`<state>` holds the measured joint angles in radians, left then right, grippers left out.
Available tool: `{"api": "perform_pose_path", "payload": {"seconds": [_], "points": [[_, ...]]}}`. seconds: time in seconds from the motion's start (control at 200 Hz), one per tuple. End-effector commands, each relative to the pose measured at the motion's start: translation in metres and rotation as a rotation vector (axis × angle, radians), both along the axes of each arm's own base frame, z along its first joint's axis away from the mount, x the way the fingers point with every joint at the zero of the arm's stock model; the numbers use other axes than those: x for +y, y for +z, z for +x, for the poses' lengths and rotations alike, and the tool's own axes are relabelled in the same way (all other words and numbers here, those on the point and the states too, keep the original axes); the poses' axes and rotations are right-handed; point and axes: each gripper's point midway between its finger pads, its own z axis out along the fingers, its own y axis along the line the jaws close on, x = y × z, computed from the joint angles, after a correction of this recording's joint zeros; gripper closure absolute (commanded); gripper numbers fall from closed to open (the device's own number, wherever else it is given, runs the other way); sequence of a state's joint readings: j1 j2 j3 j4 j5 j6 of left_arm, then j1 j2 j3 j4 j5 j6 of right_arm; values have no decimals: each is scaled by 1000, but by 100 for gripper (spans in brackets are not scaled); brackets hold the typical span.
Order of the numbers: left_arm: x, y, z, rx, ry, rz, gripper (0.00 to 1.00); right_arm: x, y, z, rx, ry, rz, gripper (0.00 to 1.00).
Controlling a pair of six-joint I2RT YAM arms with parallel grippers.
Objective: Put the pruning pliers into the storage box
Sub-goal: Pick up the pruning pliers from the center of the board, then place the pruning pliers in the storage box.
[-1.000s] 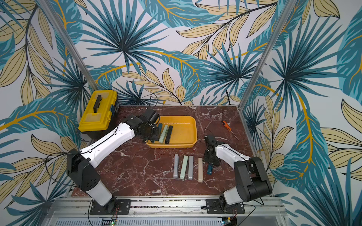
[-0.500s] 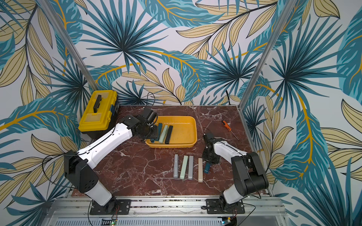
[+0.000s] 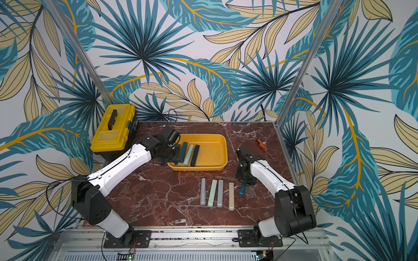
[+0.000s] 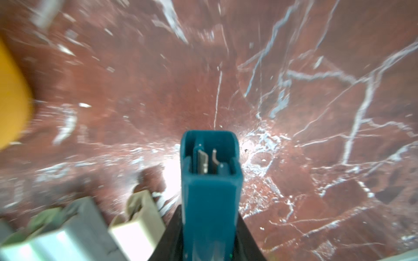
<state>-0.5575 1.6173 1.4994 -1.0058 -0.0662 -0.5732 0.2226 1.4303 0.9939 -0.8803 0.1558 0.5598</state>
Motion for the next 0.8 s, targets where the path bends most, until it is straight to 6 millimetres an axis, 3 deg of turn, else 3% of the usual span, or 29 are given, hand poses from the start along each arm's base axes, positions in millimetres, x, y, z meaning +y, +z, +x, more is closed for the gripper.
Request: {"api": "perform_pose_path", "payload": {"seconds": [0.0,0.22,0.381,0.541,0.796], "points": [[8,13,-3,-39,13,-24,52,-5,35,-1,-18,33,-32,75],[19,16,-6,-54,33,-28,52,16,96,34,-116,91,15,75],[25,11,-12,-51,67,-40,52,42,120,64,-160,155,26,76],[31,3,-22,-32,127,-65,52,75,128,90,-196,225,24,75],[31,-5,-37,-8,183,-147,52,131,108,133,-213,307,52,75]]}}
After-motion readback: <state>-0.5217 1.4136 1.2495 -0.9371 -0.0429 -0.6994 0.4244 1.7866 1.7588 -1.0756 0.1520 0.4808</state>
